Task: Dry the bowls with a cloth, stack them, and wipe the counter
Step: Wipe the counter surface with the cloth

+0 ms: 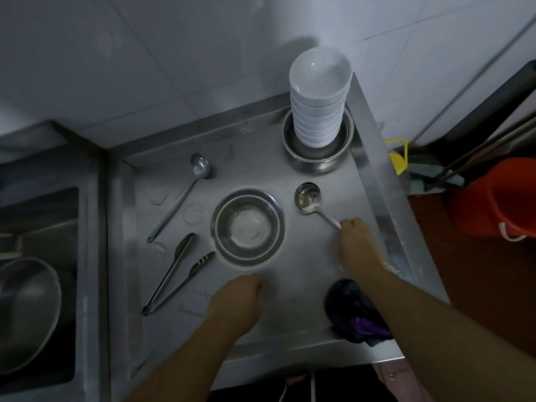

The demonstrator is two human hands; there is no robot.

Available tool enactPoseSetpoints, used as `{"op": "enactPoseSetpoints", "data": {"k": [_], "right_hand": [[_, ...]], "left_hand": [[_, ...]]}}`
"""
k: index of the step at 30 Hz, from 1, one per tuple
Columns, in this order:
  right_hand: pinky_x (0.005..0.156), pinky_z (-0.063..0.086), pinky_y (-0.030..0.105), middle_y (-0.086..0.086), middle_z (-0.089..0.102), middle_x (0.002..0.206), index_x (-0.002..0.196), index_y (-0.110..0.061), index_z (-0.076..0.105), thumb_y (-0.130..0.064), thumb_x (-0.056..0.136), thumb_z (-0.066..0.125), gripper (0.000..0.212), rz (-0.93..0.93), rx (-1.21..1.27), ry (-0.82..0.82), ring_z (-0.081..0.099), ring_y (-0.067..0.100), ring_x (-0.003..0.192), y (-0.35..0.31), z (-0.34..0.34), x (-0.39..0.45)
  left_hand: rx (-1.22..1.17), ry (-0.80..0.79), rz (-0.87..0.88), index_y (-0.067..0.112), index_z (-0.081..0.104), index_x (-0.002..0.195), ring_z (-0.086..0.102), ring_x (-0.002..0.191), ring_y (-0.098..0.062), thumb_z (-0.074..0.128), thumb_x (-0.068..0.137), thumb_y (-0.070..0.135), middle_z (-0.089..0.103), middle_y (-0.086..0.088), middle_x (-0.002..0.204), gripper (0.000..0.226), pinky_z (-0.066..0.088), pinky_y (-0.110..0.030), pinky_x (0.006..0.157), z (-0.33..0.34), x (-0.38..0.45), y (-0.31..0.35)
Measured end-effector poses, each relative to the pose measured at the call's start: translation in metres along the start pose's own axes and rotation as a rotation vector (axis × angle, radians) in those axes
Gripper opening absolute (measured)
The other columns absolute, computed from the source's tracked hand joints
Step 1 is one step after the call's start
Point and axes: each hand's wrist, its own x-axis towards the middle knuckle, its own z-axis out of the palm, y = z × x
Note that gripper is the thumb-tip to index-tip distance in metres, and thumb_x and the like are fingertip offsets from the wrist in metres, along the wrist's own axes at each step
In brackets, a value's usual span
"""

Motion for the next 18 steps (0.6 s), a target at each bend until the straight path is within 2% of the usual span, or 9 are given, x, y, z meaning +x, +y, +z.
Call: {"op": "enactPoseSetpoints", "data": {"k": [3, 7, 10, 14, 18], "right_hand": [[0.091, 0.046, 0.044, 0.02, 0.058, 0.125, 0.125, -0.002, 0.055, 0.002, 0.099, 0.05, 0.027, -0.024, 0.034, 0.018, 0.057, 0.038, 0.114, 0.0, 0.001, 0.003], [0.082, 0.049, 0.04, 0.01, 0.062, 0.115, 0.115, -0.011, 0.053, -0.004, 0.099, 0.05, 0.018, -0.014, -0.033, 0.039, 0.06, 0.031, 0.108, 0.003, 0.001, 0.001], [0.08, 0.049, 0.043, 0.013, 0.063, 0.113, 0.112, -0.008, 0.055, -0.001, 0.097, 0.051, 0.016, -0.029, -0.019, 0.032, 0.059, 0.035, 0.107, 0.003, 0.004, 0.001], [0.082, 0.049, 0.046, 0.018, 0.061, 0.114, 0.113, -0.004, 0.056, 0.0, 0.098, 0.052, 0.016, -0.041, 0.011, 0.026, 0.057, 0.038, 0.106, 0.002, 0.006, 0.001], [0.091, 0.047, 0.045, 0.014, 0.057, 0.125, 0.121, -0.007, 0.053, -0.006, 0.102, 0.046, 0.02, -0.014, -0.027, -0.015, 0.054, 0.036, 0.116, -0.002, 0.0, 0.0]], "left_hand": [[0.003, -0.002, -0.008, 0.03, 0.063, 0.115, 0.067, 0.102, -0.021, 0.044, 0.101, 0.037, 0.069, 0.003, 0.114, 0.025, 0.055, -0.037, 0.086, -0.002, 0.004, 0.005], [-0.006, 0.012, -0.014, 0.029, 0.063, 0.118, 0.067, 0.103, -0.021, 0.046, 0.102, 0.039, 0.07, 0.002, 0.114, 0.026, 0.05, -0.033, 0.082, -0.004, 0.007, 0.007], [-0.013, 0.013, -0.027, 0.027, 0.064, 0.12, 0.067, 0.102, -0.021, 0.046, 0.103, 0.037, 0.07, 0.002, 0.115, 0.026, 0.052, -0.034, 0.084, -0.004, 0.006, 0.006], [-0.014, 0.0, -0.043, 0.024, 0.064, 0.123, 0.067, 0.104, -0.021, 0.047, 0.103, 0.033, 0.069, 0.0, 0.117, 0.027, 0.056, -0.038, 0.09, -0.004, 0.002, 0.001], [-0.017, 0.017, -0.06, 0.025, 0.064, 0.123, 0.067, 0.101, -0.02, 0.048, 0.104, 0.034, 0.069, 0.001, 0.116, 0.027, 0.056, -0.036, 0.087, -0.005, -0.001, -0.013]]}}
